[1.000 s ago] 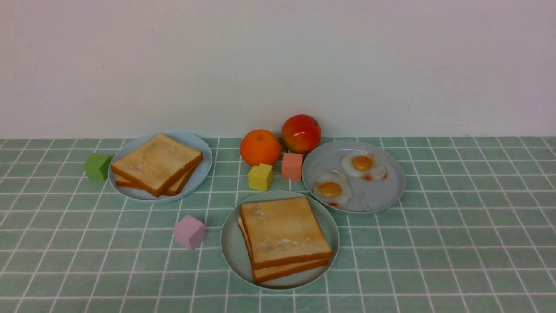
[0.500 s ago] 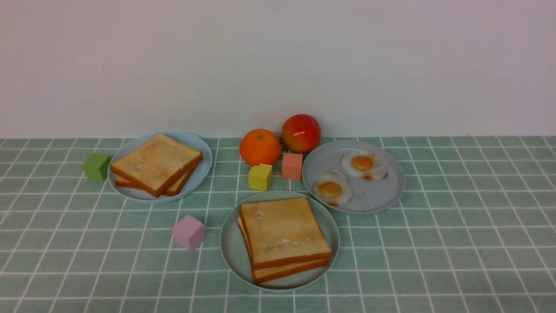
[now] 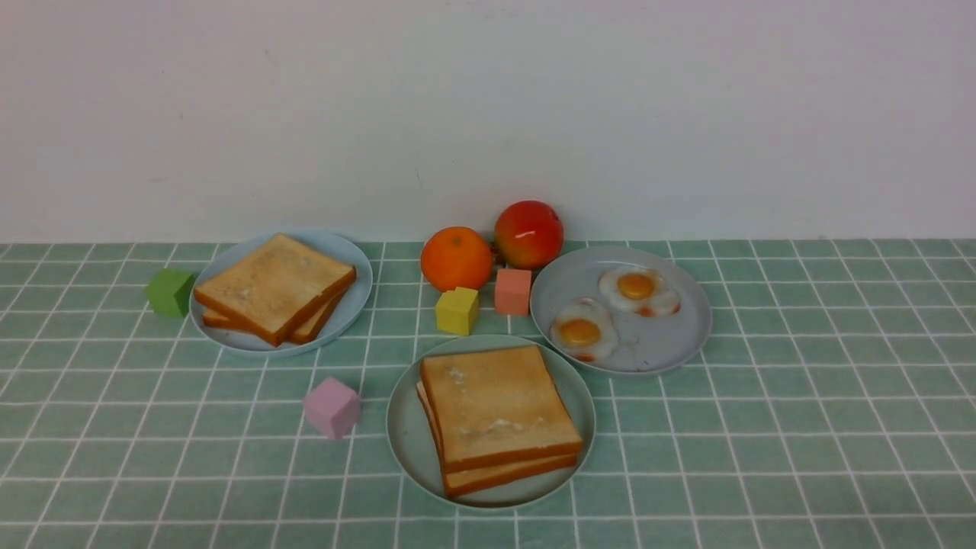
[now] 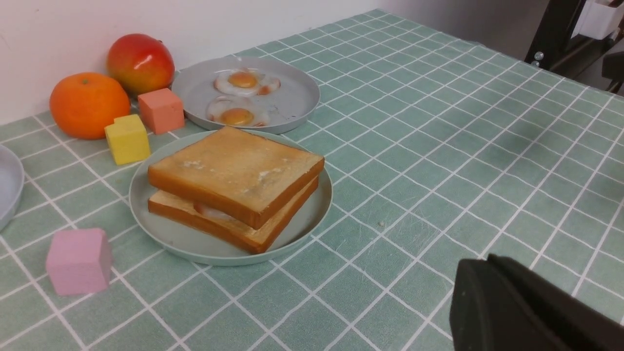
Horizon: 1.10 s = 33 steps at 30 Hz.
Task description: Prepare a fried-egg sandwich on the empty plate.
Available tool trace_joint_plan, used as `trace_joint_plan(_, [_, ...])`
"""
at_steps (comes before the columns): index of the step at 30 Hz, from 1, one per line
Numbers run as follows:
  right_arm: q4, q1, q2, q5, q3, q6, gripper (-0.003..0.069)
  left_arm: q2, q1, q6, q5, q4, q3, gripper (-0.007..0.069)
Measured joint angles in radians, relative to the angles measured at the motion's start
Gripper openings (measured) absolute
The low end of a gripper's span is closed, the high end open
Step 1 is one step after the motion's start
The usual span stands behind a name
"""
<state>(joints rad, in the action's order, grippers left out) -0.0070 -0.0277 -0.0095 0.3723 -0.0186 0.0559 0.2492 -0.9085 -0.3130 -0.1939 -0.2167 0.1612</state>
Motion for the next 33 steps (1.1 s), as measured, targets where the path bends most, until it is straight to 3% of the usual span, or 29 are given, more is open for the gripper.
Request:
trace_joint_plan(7, [0.000, 0.000, 0.000, 0.001, 0.000, 0.001, -0.0006, 0.000, 0.000, 0.000, 0.004, -0.024, -0.003, -0.0013])
trace_joint_plan(11, [0.000, 0.000, 0.000, 0.001, 0.000, 0.001, -0.0005, -0.015, 0.066, 0.000, 0.013, -0.019, -0.003, -0.0013])
trace_joint_plan(15, [0.000, 0.000, 0.000, 0.001, 0.001, 0.002, 0.0000, -0.126, 0.372, 0.009, 0.024, 0.108, -0.007, -0.0013])
trace_joint_plan(17, [0.000, 0.000, 0.000, 0.002, 0.001, 0.002, 0.0001, -0.160, 0.459, 0.018, 0.026, 0.138, -0.017, -0.0013])
trace_joint_plan(21, [-0.001, 0.000, 0.000, 0.002, 0.001, 0.002, 0.0003, -0.257, 0.729, 0.057, 0.020, 0.227, -0.132, -0.0013])
trace_joint_plan(26, [-0.001, 0.000, 0.000, 0.003, 0.001, 0.002, 0.0005, -0.259, 0.850, 0.056, -0.153, 0.258, -0.190, -0.0013])
trace_joint_plan(33, [-0.001, 0.000, 0.000, 0.003, 0.001, 0.002, 0.0011, -0.259, 0.858, 0.051, -0.183, 0.266, -0.192, -0.0013])
